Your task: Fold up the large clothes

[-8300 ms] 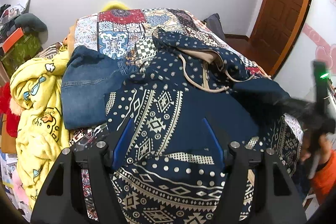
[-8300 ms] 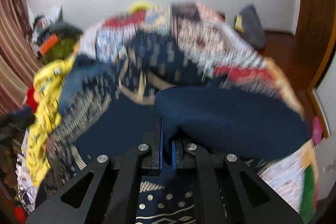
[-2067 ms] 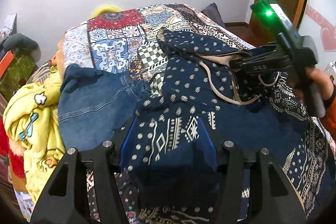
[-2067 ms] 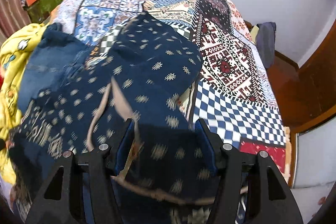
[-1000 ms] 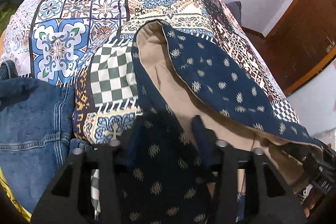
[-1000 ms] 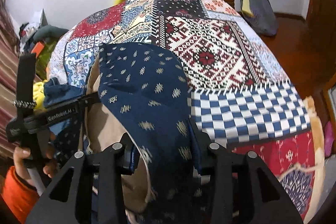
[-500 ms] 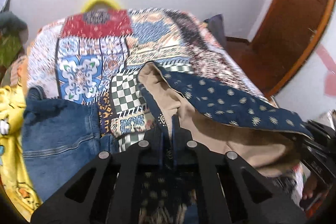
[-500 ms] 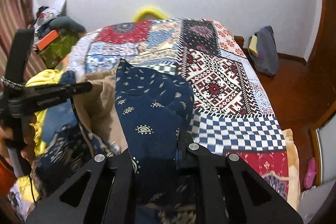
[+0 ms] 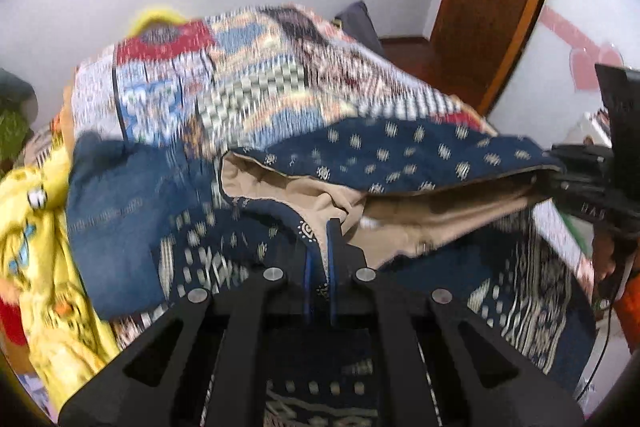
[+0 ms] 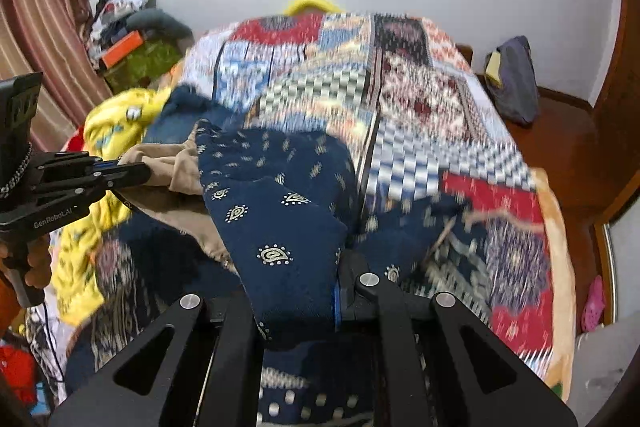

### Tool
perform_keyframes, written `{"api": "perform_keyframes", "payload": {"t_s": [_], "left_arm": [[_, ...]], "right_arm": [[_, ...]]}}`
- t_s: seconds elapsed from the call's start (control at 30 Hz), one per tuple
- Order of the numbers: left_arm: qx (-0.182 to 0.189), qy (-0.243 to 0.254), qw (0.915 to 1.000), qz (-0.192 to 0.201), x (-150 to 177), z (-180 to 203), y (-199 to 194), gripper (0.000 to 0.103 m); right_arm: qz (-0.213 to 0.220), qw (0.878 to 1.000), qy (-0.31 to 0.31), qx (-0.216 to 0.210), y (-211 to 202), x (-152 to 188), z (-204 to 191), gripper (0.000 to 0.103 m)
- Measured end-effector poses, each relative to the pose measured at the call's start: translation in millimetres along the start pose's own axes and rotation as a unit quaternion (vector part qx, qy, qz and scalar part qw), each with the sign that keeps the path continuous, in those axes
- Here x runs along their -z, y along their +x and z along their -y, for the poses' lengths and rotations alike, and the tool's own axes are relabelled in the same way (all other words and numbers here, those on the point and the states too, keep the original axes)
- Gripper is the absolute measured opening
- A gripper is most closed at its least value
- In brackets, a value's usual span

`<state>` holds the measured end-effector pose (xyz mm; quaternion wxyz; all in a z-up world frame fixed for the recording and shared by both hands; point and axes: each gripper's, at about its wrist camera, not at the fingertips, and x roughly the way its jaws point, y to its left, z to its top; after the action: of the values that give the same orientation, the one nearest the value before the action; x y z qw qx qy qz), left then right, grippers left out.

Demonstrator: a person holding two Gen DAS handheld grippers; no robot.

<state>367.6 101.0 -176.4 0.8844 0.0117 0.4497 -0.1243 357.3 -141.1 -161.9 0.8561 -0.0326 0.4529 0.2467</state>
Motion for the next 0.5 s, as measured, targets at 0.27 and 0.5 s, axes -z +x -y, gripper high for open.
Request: {"api": "perform_keyframes", "payload": {"t_s": [0.27,0.5], "left_arm": [[0.016,-0.045,0.9967,-0.066,59,-10,27,0.006],[-0.005,-0.037,0.9968,-0.071,75,-9,16,0.026]], "right_arm": [[-0.063,0.998,0.003,0.026,14,36,-5,0.014],[-0.075,0.996,-0.009,0.040,15,48,-13,0.018]]}}
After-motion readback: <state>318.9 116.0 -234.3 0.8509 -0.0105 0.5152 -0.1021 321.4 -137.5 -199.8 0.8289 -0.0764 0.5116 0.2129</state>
